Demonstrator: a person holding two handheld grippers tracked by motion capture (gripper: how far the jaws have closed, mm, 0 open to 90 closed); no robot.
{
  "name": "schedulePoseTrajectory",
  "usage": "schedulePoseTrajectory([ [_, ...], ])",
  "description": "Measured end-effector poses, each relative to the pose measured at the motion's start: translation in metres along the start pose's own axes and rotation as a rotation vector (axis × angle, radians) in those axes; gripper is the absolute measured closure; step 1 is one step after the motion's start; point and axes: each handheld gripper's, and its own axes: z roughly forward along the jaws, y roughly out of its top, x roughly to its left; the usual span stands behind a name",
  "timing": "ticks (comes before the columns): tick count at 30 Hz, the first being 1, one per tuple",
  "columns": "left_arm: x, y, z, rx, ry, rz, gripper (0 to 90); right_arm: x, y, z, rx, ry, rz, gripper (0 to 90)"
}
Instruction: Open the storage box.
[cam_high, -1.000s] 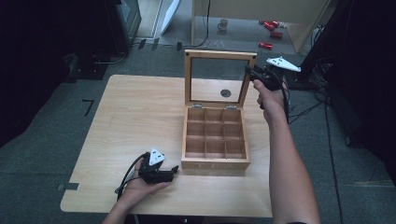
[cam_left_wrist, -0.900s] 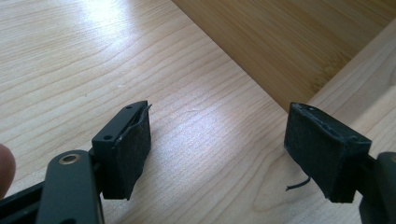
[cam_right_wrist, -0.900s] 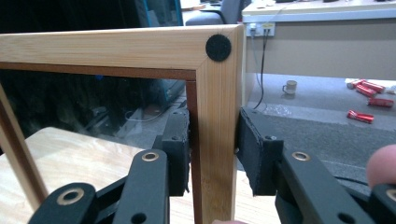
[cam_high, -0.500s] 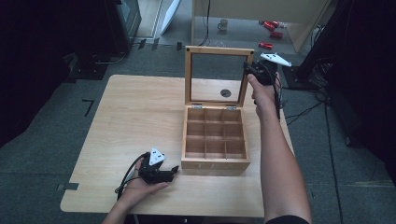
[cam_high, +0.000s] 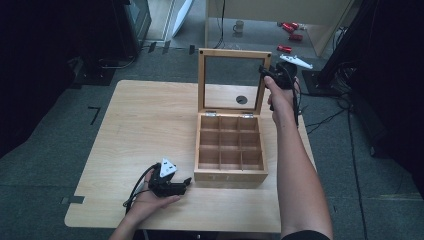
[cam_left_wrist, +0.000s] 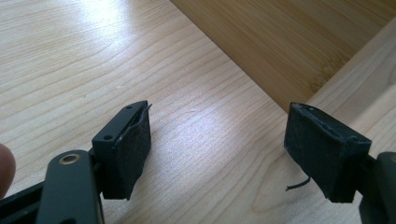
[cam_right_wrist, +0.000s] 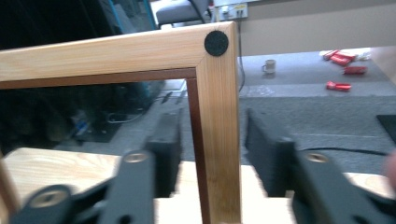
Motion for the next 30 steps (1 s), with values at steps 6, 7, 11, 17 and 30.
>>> schedulePoseTrajectory([
  [6, 0.000, 0.000, 0.000, 0.000, 0.001, 0.000, 23.5, 0.000, 0.002, -0.014, 0.009, 0.015, -0.023, 31.7],
  [7, 0.000, 0.000, 0.000, 0.000, 0.001, 0.001, 23.5, 0.001, 0.002, -0.017, 0.013, 0.022, -0.029, 28.0],
  [11, -0.001, 0.000, 0.000, 0.001, 0.002, 0.001, 23.5, 0.007, -0.002, -0.031, 0.032, 0.042, -0.067, 13.3],
  [17, 0.000, 0.000, 0.000, 0.005, 0.003, 0.008, 23.5, 0.010, -0.017, -0.058, 0.046, 0.075, -0.107, 4.1],
  [30, -0.002, 0.000, 0.000, 0.006, -0.002, 0.020, 22.6, -0.016, -0.074, -0.113, 0.092, 0.051, -0.124, 1.0],
])
